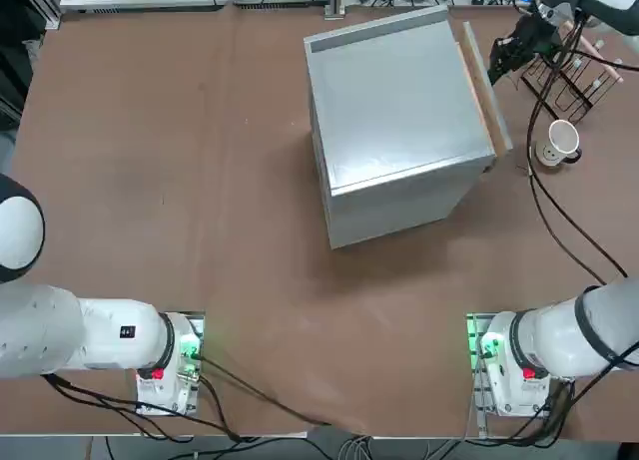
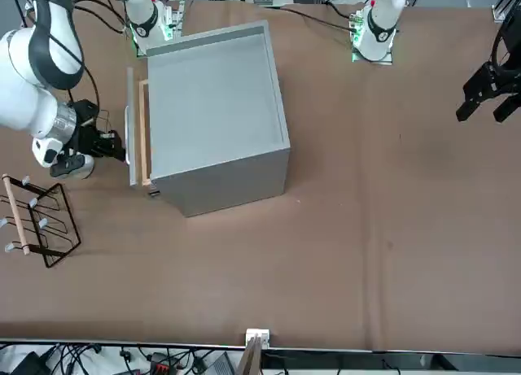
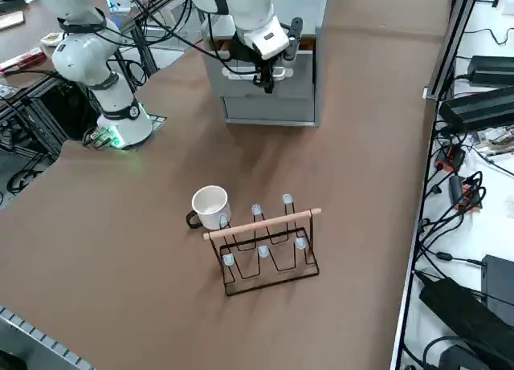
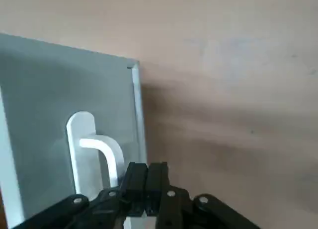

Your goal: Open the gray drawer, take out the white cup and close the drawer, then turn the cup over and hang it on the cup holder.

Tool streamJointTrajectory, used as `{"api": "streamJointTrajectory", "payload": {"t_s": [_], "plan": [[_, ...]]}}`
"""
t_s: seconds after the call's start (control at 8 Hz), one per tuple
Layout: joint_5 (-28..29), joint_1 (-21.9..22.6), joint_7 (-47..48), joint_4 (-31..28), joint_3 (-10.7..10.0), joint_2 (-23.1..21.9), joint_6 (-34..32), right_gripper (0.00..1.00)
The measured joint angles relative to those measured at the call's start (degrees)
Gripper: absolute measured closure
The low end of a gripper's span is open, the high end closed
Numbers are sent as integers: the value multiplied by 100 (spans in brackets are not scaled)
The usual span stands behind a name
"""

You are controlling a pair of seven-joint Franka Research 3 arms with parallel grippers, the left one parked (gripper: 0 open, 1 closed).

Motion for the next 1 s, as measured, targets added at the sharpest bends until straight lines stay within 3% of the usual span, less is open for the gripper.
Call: {"api": "streamJointTrajectory", "payload": {"t_s": [0.62, 1.0], "plan": [[442, 510, 433, -100, 2, 18, -28, 98], [589, 539, 472, -105, -8, 40, -29, 98]]}}
